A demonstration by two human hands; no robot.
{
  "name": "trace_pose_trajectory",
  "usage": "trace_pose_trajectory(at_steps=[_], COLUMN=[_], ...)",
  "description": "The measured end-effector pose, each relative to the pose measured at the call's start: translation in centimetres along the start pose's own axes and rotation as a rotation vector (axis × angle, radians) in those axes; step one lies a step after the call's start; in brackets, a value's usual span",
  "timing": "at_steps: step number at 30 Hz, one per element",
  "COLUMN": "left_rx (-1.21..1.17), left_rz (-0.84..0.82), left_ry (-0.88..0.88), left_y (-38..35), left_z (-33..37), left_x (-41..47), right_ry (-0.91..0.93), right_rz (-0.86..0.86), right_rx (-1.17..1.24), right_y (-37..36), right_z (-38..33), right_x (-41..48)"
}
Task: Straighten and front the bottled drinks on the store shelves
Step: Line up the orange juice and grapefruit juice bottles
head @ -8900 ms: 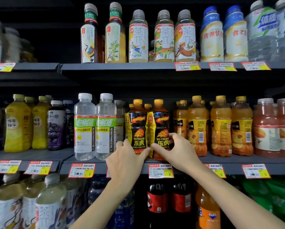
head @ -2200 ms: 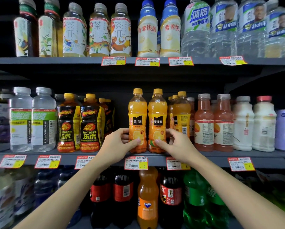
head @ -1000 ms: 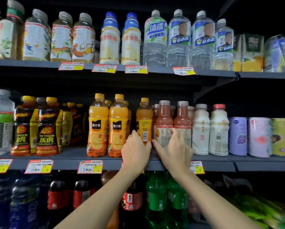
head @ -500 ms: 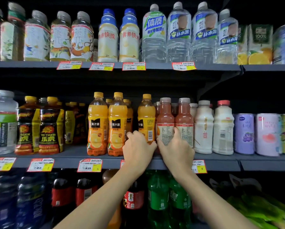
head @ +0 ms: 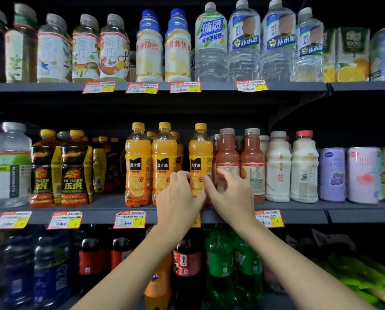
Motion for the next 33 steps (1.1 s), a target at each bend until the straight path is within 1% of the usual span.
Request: trace_pose_trajectory(at_steps=[3, 5, 6, 8, 11, 15, 20, 29, 33], left_rx=[-0.022, 0.009, 0.024, 0.034, -0.003, -0.081, -0.106, -0.110, -0.111], left_rz=[0.161, 0.248, 0.278, 0.302, 0.282, 0.213, 0.198, 0.190, 0.210], left_ry=[-0.140, -0.155, -0.147, -0.115, -0.077, -0.053, -0.052, -0.070, -0.077], left_y=[0.7, 0.5, 0.2, -0.2, -0.7, -1.0, -0.9, -0.8, -0.3], left_z=[-2.4, -4.3, -5.2, -6.6, -7.4, -7.6, -7.6, -7.6, -7.4], left_x=[-0.5, -0.6, -0.5, -0.2, -0.1, 0.0, 0.0, 0.1, 0.0], right_ry=[-0.150, -0.209, -0.210, -0.179, -0.154, -0.167, -0.187, -0.206, -0.176], right_rz=[-0.104, -0.118, -0.122, -0.131, -0.159, -0.238, -0.304, -0.350, -0.371], right_rx=[-0.043, -0.113, -0.129, -0.084, 0.026, 0.050, 0.041, 0.005, -0.071], right_y=[-1.6, -2.1, -2.2, -2.2, -2.1, -2.4, -2.6, -2.9, -2.4], right_z=[-0.7, -0.7, -0.6, -0.1, 0.1, 0.1, 0.6, 0.4, 0.2], right_x=[0.2, 0.2, 0.2, 0.2, 0.0, -0.1, 0.1, 0.2, 0.3])
Point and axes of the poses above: each hand's wrist, its own x-axis towards the middle knuckle, its own y-axis out of the back of the hand, z = x × y, the point moved 3 cm from there along x, towards the middle knuckle, and after that the axes turned 15 degrees about x, right-handed, at the moved point
